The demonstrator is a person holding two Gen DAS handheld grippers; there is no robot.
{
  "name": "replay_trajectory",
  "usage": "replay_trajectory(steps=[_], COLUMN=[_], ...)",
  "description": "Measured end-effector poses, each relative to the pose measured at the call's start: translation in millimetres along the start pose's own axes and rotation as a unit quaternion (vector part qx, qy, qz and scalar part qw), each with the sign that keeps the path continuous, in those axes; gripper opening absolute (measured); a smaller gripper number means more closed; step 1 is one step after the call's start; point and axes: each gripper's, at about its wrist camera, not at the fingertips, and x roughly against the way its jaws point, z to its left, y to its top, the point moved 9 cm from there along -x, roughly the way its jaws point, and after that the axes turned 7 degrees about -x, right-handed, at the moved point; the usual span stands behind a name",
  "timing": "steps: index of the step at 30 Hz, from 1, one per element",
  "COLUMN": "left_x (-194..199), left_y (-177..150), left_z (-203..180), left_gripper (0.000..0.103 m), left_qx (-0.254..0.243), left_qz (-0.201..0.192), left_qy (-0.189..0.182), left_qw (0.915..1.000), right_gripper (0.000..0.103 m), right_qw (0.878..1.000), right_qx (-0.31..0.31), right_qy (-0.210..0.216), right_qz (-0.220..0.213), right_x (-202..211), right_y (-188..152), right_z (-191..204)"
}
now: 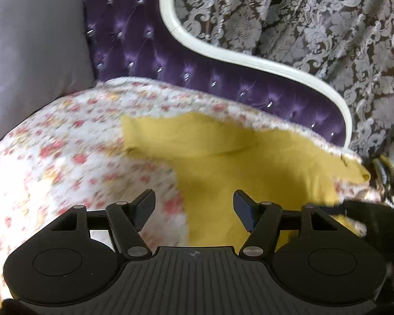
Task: Fold small clothes
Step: 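Fold the held sleeve across the sweater body with the left gripper, then release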
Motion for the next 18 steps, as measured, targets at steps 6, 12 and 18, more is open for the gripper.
replay_trajectory(steps=[6,12,18], left_x=[-54.3,-107.2,-119.2], left_y=[12.6,-12.3,-35.6], left_z=[-17.7,-15.9,-13.6], left_gripper=[0.064,0.064,0.065], left_qx=[-0.008,-0.012,-0.041], left_qz=[-0.002,0.040,0.037], left_qy=[0.018,0.024,0.041], left_qw=[0.9998,0.9988,0.9976], right_gripper=[0.070,0.059,0.059], right_qw=[0.992,0.992,0.991], right_qx=[-0.058,-0.059,-0.077], right_qy=[-0.099,-0.098,-0.093], right_qz=[-0.053,-0.054,-0.049], right_x=[-34.3,-90.6,-133.2], right_y=[63.4,91.4,102.1], right_z=[-90.2,-122.8,-141.2])
